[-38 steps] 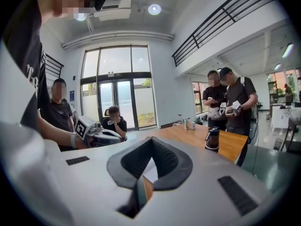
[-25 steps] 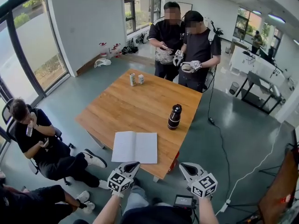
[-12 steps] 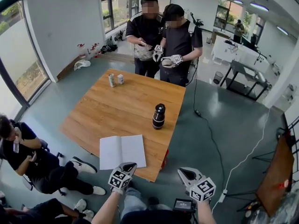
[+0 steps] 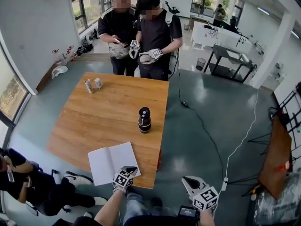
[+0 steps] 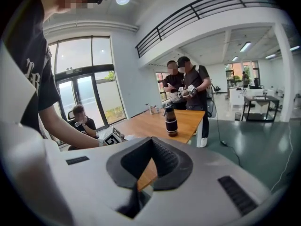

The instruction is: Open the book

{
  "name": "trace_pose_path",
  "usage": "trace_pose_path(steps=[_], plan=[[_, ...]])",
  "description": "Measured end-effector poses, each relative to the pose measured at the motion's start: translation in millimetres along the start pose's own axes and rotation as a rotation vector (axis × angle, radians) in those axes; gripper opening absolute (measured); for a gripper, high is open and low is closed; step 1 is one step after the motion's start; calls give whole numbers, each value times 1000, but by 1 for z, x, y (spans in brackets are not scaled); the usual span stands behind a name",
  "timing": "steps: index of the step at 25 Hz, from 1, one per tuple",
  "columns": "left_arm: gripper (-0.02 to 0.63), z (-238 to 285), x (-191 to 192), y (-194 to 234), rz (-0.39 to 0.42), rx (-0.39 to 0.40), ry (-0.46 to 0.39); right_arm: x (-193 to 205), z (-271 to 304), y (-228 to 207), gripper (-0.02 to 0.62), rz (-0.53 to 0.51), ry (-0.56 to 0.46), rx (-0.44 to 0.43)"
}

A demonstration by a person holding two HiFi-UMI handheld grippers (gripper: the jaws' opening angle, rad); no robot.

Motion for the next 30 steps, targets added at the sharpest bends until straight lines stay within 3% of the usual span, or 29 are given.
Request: trace_pose_path(steps=[8,13,23,30], plan=[[8,60,10,14,67,118,152,23,-6,-25,-11,118,16,150],[8,77,17,16,76,158,202,25,-5,-24,-11,156,25,189],[8,81,26,29,11,175,173,28,8,-5,-11,155,40,210],[8,71,30,34,55,152,200,29,12,5,-11,137,47,182]])
Point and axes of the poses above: the fingertips, and each gripper's own axes: z forward along the fingers, y to its left, x out of its underside, the point moved 3 cm from there along -z, backward along the fingers, and after that the axes turned 8 degrees about z, right-handed, at the moved point
